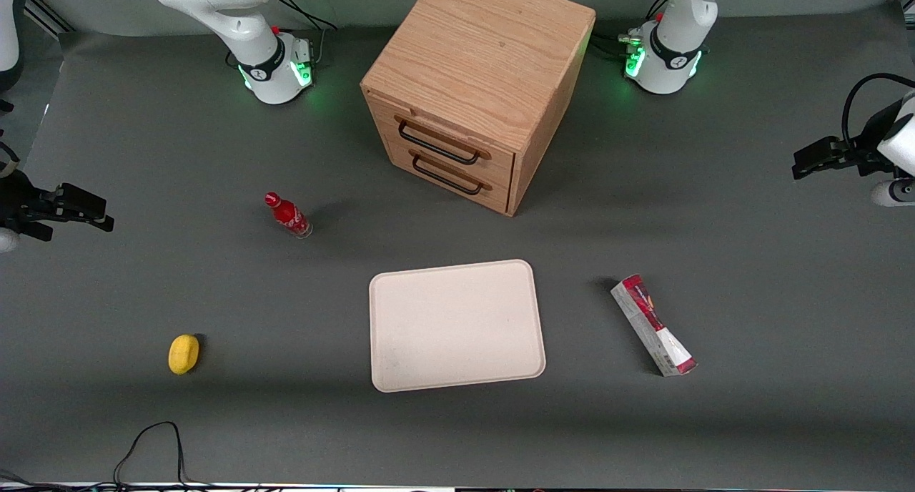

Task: Place red cookie box on tray
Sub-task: 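Move the open left gripper toward the red plaid cookie box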

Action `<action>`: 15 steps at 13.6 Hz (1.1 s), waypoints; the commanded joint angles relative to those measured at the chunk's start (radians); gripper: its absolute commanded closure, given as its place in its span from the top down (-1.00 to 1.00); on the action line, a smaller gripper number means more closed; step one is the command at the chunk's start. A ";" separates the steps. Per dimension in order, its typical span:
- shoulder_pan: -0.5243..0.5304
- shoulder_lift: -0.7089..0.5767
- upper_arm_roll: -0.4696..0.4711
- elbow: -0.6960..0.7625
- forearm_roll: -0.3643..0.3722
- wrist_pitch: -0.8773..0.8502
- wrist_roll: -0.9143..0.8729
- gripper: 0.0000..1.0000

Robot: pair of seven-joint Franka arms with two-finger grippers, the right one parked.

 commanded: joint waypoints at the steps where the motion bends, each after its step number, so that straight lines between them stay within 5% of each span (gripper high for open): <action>1: -0.002 0.011 0.002 0.030 0.009 -0.039 0.043 1.00; 15: -0.004 0.077 0.002 0.161 0.004 -0.114 0.031 1.00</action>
